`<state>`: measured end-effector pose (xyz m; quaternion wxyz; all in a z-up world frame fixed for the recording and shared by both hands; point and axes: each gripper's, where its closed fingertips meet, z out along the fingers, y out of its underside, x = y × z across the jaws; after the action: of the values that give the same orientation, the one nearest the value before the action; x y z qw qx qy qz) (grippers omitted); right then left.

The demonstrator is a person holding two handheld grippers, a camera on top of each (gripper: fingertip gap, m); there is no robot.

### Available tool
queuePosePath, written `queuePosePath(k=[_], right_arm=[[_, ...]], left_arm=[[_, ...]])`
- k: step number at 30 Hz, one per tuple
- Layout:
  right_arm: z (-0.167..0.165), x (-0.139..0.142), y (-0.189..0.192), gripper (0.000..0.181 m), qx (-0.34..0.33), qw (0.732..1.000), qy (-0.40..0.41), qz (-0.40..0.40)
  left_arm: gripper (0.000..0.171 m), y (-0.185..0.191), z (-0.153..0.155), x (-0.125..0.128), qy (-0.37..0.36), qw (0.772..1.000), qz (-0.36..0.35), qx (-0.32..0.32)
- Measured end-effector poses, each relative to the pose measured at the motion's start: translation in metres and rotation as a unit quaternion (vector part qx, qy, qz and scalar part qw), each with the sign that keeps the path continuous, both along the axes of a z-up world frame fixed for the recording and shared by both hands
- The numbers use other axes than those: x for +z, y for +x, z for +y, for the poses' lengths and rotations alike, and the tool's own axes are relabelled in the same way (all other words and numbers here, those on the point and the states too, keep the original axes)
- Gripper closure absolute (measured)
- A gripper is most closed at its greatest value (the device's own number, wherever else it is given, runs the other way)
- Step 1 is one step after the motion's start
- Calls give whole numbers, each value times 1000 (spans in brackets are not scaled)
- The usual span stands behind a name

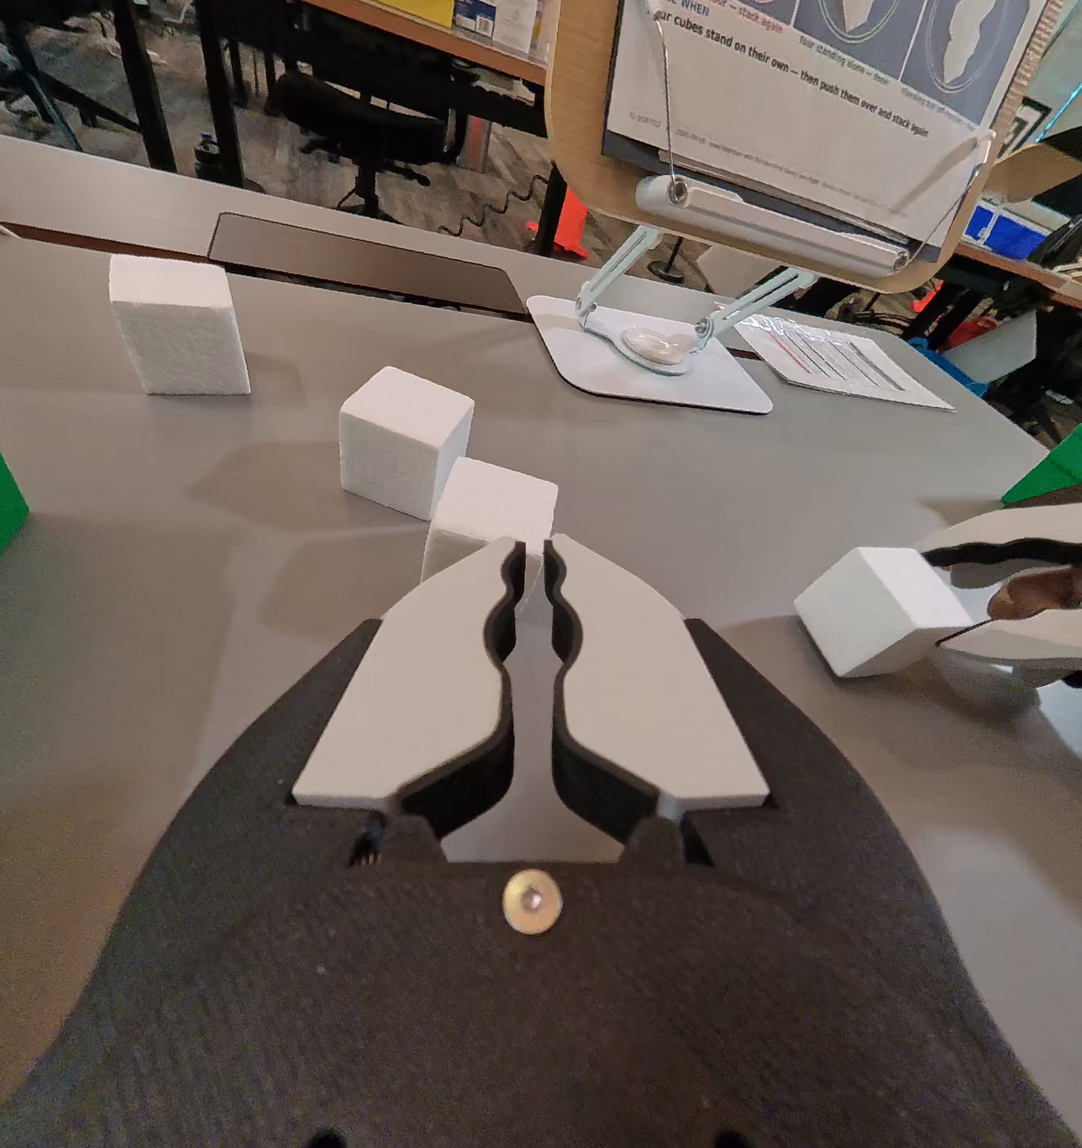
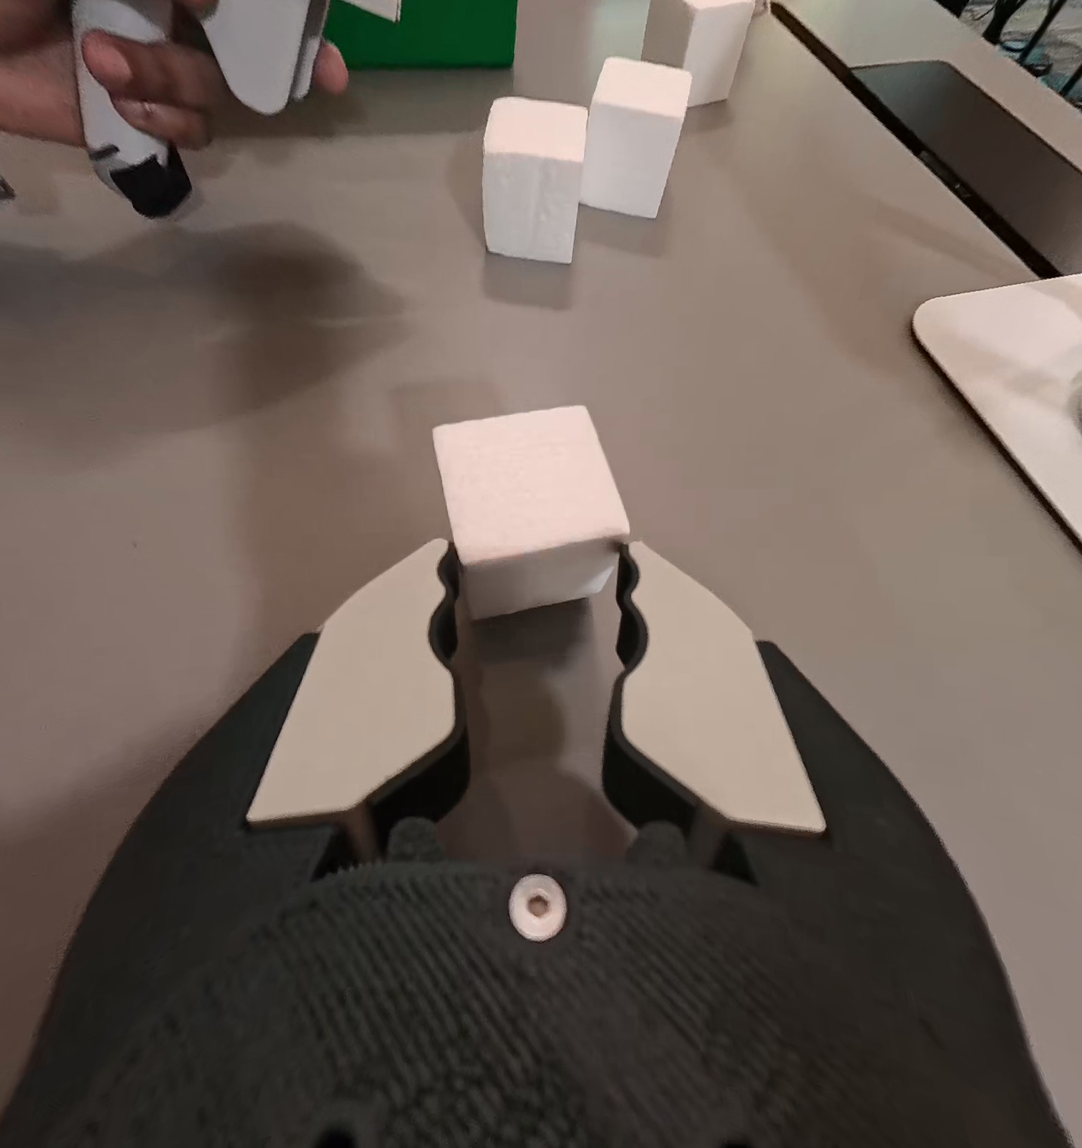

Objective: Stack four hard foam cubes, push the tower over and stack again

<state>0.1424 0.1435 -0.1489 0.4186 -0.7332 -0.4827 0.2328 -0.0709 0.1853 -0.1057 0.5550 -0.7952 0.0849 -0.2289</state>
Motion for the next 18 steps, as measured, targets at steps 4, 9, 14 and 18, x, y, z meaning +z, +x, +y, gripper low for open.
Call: queuePosePath(k=[4,9,14,18], right_arm=[[-1,-7,0,131,2,1000,0,-17],[-2,-9,-2,131,5,1000,-3,-18],[-3,-9,-2,131,8,1000,-7,-9],[-3,-9,-2,131,8,1000,-3,-5]], left_arm=[[166,-2,0,0,-6,1000,-15,0],[166,-2,0,1,-8,1000,-23,0],[166,-2,-1,1,-10,1000,-25,-2],[165,-1,-1,0,-14,1000,-27,-5]])
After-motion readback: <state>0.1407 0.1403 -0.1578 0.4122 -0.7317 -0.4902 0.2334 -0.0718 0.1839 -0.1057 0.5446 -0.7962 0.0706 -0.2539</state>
